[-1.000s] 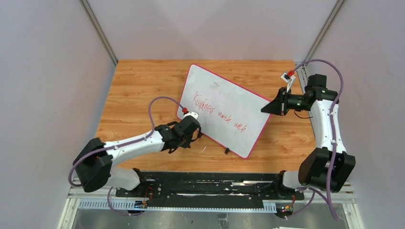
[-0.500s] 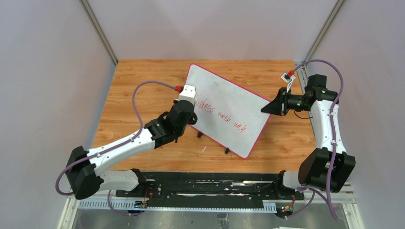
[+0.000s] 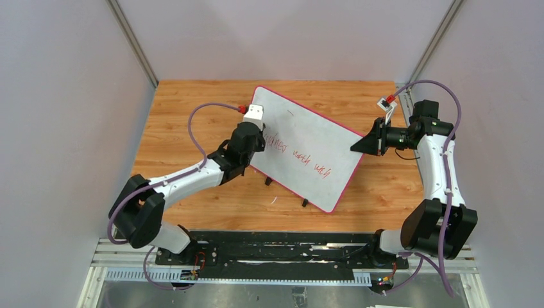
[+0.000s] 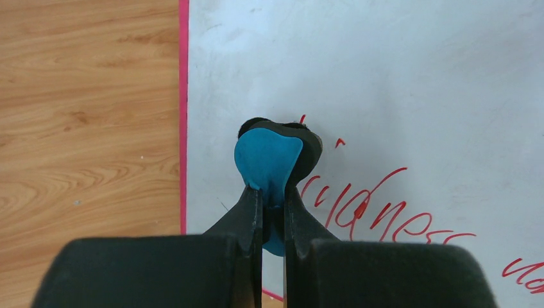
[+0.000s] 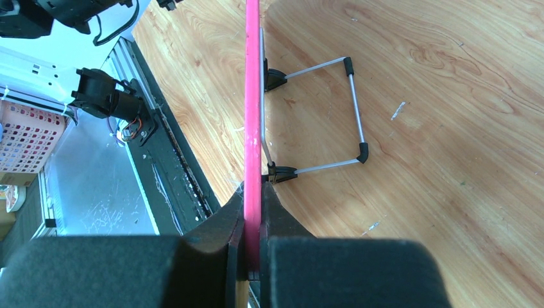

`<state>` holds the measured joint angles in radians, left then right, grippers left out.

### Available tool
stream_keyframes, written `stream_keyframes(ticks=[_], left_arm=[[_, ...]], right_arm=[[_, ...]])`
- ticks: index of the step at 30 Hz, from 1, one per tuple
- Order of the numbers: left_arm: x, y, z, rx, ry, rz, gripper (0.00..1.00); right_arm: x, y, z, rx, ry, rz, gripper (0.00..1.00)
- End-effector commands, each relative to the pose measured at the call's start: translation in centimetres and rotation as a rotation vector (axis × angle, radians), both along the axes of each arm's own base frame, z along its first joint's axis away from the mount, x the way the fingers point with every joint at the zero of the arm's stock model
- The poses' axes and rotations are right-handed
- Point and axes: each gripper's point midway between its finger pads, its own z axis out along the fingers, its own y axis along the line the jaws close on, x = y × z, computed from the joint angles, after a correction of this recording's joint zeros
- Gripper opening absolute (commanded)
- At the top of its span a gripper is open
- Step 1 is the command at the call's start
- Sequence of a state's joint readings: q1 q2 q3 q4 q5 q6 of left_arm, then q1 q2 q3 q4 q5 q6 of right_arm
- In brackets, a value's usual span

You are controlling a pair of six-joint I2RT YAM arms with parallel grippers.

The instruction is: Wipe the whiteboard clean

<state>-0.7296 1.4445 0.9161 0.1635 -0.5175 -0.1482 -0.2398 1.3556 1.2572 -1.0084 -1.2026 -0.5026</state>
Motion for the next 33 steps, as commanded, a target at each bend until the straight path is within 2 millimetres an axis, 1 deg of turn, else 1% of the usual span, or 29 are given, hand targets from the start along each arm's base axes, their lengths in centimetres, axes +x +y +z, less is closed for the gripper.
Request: stream_keyframes(ticks=[1,5,7,9,14,18,22,33], left_arm=[[0.4,-0.6,1.5,-0.179,-0.068,-0.061,0.0],[0.9,0.0,0.7,-0.228,-0.05,-0.077,0.0],[1.1,-0.2,0.6,-0.228,-0.049,-0.084,0.0],[1.3,-0.7,0.5,-0.236,-0.044,-0.094,0.0],[1.3,-2.5,0.1,-0.284,-0.011,-0.154,0.0],[1.4,-3.4,-0.9,-0.307,0.017,-0.176,0.0],[0.9,-4.3,-1.5,-0.316,0.03,-0.196,0.0],[-0.6,-6.4,0.4,-0.33,0.0,-0.248,0.0]], right_arm=[[-0.2,0.1,-0.5,-0.02,-0.009,0.018,0.01],[-0.3,0.2,-0.4,-0.016,-0.008,0.023,0.01],[-0.3,0.2,-0.4,-0.015,-0.007,0.025,0.01],[-0.3,0.2,-0.5,-0.015,-0.005,0.025,0.01],[-0.4,0.3,-0.5,-0.015,-0.003,0.027,0.01],[-0.4,0.3,-0.6,-0.013,-0.002,0.028,0.01],[-0.3,0.3,-0.6,-0.012,0.0,0.029,0.01],[-0.3,0.3,-0.5,-0.011,-0.004,0.031,0.01]])
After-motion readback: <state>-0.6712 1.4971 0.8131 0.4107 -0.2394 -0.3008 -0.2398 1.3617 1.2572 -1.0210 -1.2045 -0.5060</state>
